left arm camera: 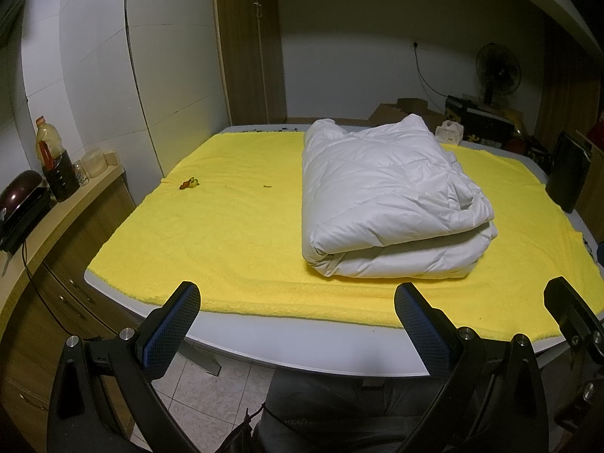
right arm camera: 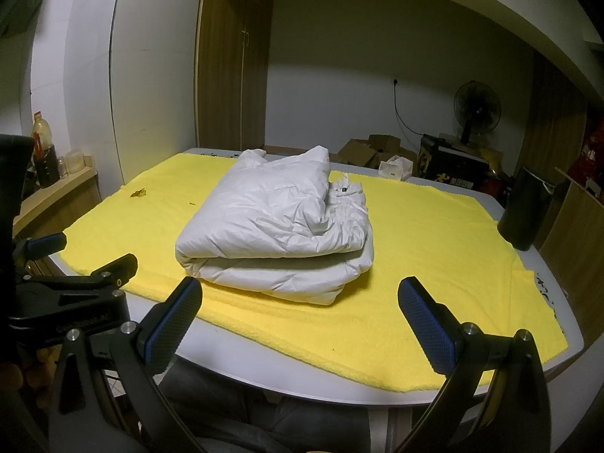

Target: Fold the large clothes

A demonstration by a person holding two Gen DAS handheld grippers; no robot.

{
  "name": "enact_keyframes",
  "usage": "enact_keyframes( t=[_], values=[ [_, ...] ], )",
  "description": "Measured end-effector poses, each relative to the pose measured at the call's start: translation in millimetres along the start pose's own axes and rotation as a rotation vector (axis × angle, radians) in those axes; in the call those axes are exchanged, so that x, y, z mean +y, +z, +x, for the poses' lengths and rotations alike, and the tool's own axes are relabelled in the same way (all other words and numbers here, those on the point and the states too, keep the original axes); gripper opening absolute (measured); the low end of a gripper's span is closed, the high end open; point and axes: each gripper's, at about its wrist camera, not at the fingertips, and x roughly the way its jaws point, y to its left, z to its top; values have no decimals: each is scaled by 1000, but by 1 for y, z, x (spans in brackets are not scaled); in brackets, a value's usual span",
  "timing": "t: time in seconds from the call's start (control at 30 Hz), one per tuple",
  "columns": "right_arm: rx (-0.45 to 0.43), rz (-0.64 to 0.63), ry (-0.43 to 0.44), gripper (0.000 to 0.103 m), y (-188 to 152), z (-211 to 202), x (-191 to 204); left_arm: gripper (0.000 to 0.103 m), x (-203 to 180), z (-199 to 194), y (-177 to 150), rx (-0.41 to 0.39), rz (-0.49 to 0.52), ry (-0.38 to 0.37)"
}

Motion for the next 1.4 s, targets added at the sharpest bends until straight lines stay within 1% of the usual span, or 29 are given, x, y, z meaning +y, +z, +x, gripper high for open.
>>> enact_keyframes(
  t=[0.73,1.23,1.33,1.4],
  values=[
    [11,-11,5,103,0,0,-4,103,3,0,1,0,-8,-2],
    [15,-11,7,103,0,1,-4,103,5,0,1,8,-6,-18],
    [15,-11,7,103,0,1,-4,103,5,0,1,-4,-8,-28],
    [16,-10,7,103,0,1,-4,103,3,-5,0,-34,3,-27]
  ],
)
